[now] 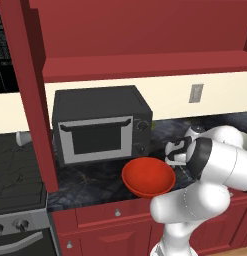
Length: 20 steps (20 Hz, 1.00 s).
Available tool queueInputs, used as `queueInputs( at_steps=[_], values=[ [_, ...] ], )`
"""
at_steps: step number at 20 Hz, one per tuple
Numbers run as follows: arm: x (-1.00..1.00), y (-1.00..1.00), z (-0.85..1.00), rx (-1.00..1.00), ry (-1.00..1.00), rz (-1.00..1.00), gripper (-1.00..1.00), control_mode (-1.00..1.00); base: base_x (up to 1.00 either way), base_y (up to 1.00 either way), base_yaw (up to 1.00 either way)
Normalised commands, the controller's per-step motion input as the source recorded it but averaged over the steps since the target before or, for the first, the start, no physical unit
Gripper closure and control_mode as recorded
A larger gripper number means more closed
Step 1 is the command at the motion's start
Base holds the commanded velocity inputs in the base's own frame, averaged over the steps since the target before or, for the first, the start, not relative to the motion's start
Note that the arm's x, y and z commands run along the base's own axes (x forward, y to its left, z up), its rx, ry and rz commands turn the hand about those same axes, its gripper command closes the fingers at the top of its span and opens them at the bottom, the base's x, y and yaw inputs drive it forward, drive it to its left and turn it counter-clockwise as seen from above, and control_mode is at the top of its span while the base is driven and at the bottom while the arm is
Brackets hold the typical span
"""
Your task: Pick both bowls and place them on the counter. Then place the kebab skewer in one bowl and place the egg in the other bowl.
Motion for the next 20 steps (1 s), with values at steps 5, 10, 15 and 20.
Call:
queueInputs(
  at_steps=[5,10,15,20],
  values=[
    [0.0,0.01,-0.26,0.0,0.0,0.0,-1.0,-1.0,0.0,0.0,0.0],
    [0.0,0.15,-0.4,0.0,0.0,0.0,1.0,-1.0,0.0,0.0,0.0],
    [0.0,0.16,-0.24,0.0,-0.02,0.0,1.0,-1.0,0.0,0.0,0.0],
    [-0.01,0.15,-0.06,0.0,-0.04,0.0,1.0,-1.0,0.0,0.0,0.0]
  ],
)
